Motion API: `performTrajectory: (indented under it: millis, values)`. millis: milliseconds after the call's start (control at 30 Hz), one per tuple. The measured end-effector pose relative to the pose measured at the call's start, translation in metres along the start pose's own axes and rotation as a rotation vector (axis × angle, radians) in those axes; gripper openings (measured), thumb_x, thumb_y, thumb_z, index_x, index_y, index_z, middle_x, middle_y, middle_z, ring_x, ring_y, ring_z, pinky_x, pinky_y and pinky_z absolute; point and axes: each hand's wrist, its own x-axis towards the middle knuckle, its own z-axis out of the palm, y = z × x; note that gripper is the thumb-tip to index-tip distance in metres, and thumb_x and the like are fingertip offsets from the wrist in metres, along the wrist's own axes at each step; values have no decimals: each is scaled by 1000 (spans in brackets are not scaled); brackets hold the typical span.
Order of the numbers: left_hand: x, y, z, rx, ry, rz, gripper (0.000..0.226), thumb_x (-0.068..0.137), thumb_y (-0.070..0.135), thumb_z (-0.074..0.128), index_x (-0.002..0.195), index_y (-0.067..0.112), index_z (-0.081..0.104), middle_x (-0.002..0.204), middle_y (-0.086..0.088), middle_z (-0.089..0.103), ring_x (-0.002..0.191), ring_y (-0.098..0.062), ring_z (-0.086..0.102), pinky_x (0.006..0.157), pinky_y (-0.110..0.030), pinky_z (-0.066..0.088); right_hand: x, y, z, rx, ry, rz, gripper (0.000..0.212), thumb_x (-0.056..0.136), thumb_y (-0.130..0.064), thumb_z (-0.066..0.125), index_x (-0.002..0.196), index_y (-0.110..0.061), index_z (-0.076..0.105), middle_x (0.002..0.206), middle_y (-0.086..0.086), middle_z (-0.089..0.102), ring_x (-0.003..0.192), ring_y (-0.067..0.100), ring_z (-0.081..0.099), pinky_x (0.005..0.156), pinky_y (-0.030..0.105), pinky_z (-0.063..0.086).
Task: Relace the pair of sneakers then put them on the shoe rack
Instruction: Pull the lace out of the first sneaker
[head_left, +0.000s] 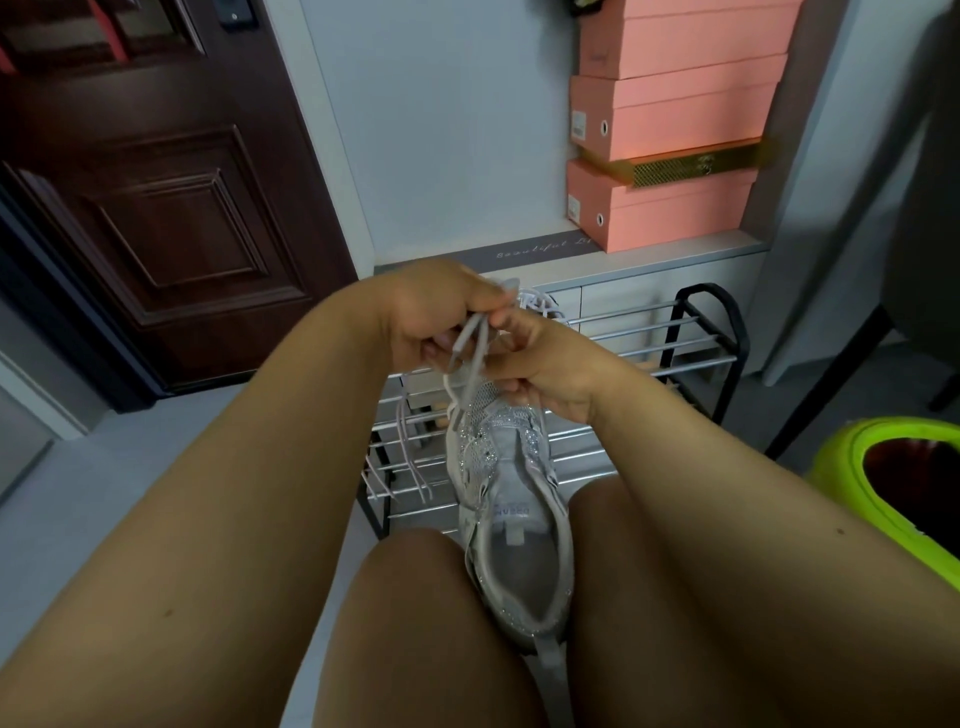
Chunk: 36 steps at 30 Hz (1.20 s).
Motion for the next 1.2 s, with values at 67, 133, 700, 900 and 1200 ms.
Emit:
performTrajectory:
  millis: [67,133,700,900,1200]
  values:
    - [5,-2,-3,-31,-26,11,41,98,32,42,62,12,46,45,1,36,31,-5,23,34,-12,18,6,1,0,-31,-12,9,29,84,4,61,97,-21,59,86,15,42,44,6,37,40,19,31]
    - [11,-3,-6,-77,-40,20,42,99,34,41,62,13,45,43,3,34,31,-5,24,34,-14,18,11,0,-2,-48,32,26,32,84,4,60,96,-25,55,76,12,42,43,7,35,39,20,28]
    - [35,-35,-50,-579,672,119,40,100,30,43,63,16,46,50,3,32,35,-7,23,40,-15,13,3,36,-91,-507,609,265,16,94,-10,49,79,-11,52,71,13,56,55,19,52,55,30,49]
    - [54,-11,-7,61,340,50,39,97,29,47,60,18,49,55,-2,43,39,-12,35,41,-15,29,19,12,-63,-416,397,17,45,81,-2,68,120,-16,51,78,1,56,58,8,50,47,11,39]
    - [56,7,-6,-68,612,88,34,98,27,45,70,13,57,60,0,42,50,-13,41,45,-20,37,-3,28,-81,-298,492,165,11,88,-12,64,78,-13,59,58,6,52,46,13,48,45,20,47]
